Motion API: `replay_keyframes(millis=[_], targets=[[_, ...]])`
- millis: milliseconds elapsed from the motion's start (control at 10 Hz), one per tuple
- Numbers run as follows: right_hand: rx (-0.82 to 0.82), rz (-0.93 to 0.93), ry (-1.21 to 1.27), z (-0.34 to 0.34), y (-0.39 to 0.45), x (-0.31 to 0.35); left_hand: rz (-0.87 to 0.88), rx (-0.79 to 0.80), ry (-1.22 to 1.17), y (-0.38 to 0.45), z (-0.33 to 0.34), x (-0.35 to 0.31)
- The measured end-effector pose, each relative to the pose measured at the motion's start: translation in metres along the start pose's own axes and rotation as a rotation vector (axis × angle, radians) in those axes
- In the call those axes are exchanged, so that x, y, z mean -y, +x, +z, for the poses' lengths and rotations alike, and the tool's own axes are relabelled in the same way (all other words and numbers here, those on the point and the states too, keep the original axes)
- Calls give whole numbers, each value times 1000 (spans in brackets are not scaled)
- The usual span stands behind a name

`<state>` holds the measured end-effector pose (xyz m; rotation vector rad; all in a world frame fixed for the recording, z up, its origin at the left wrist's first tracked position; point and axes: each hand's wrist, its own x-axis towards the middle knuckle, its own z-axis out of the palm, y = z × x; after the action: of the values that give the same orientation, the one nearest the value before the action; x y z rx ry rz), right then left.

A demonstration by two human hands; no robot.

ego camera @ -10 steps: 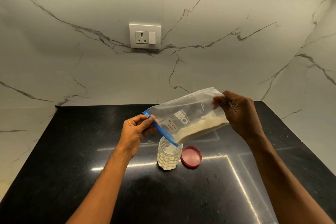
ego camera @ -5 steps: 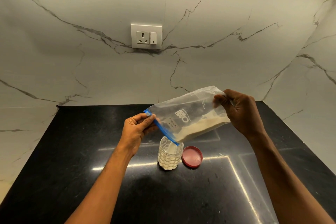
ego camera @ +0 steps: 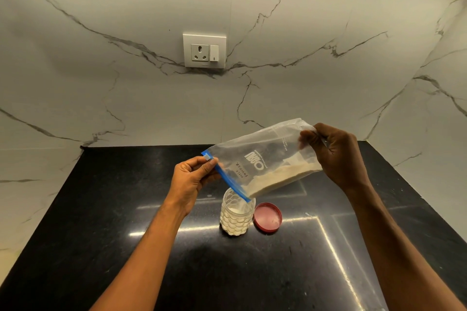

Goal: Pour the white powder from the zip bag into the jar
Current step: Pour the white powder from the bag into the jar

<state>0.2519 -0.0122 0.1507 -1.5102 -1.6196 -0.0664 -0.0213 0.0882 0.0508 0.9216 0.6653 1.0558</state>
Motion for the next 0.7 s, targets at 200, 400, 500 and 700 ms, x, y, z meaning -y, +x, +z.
replay_keyframes(millis=[200,400,500,700], targets=[[-3,3,9,-2,-2,-1,-3,7,6,1,2,-1],[-13,3,9,-4,-3,0,-6,10,12,0,2,0],[-3,-3,5,-4,-2,1,-8,5,11,0,2,1],[-5,-11,2,-5,-2,3,-3,4,11,-1,1,2]])
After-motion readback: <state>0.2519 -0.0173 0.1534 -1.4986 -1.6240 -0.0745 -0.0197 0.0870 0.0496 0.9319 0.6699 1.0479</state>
